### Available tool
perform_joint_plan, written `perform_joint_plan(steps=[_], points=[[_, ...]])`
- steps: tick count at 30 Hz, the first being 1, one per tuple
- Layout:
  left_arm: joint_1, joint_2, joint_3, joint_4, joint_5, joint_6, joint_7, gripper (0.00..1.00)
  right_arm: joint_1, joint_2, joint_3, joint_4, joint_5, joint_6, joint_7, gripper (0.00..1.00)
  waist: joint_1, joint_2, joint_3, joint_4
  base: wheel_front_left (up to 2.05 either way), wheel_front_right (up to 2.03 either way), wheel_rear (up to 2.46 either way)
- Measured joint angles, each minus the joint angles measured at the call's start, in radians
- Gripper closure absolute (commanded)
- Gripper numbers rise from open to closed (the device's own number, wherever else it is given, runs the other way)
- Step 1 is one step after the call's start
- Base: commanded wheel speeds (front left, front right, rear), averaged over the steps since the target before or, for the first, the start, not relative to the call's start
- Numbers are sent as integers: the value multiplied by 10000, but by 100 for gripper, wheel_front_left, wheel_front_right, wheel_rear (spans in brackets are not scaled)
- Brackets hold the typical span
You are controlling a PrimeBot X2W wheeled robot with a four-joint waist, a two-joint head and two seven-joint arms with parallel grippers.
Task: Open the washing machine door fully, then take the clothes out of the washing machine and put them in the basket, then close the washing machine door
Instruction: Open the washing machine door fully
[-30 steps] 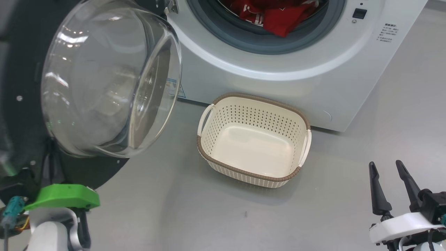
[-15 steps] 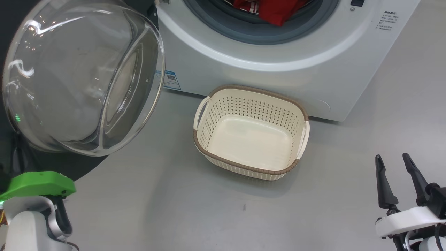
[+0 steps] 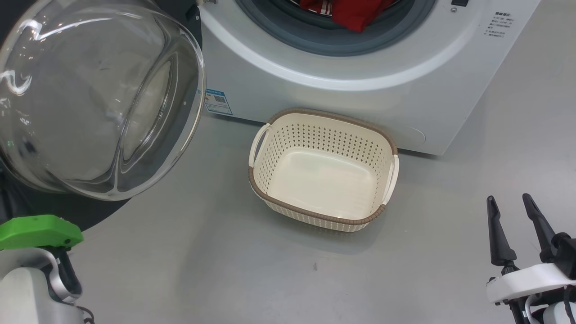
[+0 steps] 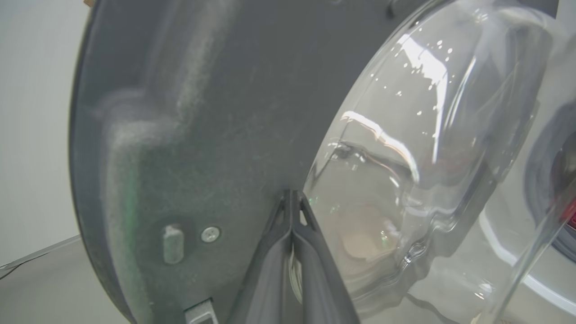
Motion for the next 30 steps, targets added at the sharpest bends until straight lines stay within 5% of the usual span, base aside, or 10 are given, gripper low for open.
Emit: perform_joint_plan(steps=[16, 30], points=[[484, 12, -844, -384, -460, 4, -176, 100, -49, 0, 2, 44, 2, 27, 0, 0, 0, 0, -130, 13, 0, 0, 0], [2313, 52, -2642, -2065, -307, 4, -201, 100, -27, 50, 102, 180, -4, 31, 0, 0, 0, 0, -552, 57, 0, 0, 0]])
